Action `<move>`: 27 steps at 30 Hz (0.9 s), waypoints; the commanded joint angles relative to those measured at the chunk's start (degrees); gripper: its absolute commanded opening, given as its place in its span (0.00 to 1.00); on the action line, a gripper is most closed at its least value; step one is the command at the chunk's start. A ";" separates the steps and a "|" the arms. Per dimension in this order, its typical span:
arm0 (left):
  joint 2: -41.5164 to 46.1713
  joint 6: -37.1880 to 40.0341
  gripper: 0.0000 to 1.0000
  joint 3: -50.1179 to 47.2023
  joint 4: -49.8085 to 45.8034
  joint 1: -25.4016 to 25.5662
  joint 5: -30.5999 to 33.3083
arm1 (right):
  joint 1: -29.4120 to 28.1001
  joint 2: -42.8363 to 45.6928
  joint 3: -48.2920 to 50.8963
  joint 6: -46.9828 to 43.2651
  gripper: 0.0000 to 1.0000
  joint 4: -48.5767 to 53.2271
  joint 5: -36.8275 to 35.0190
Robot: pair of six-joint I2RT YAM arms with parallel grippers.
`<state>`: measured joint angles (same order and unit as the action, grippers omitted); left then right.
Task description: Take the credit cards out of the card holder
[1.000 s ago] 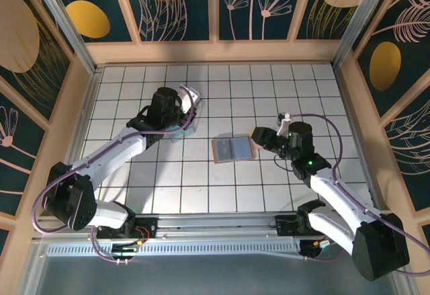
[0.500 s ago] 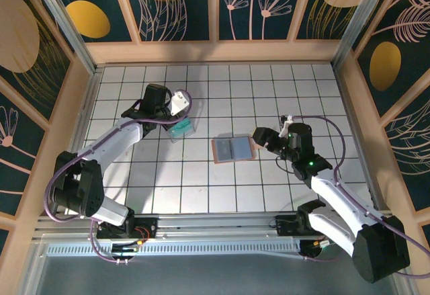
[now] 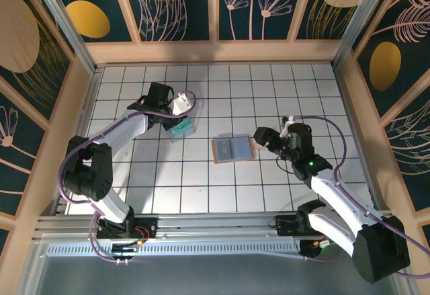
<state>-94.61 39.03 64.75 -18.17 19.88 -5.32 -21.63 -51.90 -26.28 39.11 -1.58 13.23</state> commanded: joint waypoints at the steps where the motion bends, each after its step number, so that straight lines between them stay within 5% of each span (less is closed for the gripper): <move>1: -1.01 2.32 0.00 1.22 -1.27 -0.71 -0.93 | -0.18 0.21 -2.47 0.61 0.68 0.71 -1.54; 16: -5.74 1.73 0.00 2.90 -1.84 -1.31 -0.30 | -0.17 -0.88 -2.94 0.91 0.68 0.17 -1.22; 22: -7.27 -0.26 0.16 6.39 -4.47 -1.42 -0.54 | -0.20 -1.10 -2.80 0.96 0.68 0.00 -0.84; 27: -6.94 -1.22 0.18 7.41 -4.00 -1.34 0.73 | -0.21 -1.18 -2.81 0.81 0.68 0.09 -0.93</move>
<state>-101.54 38.74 70.22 -20.88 19.00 -5.26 -21.63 -52.66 -27.66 39.51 -1.02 13.06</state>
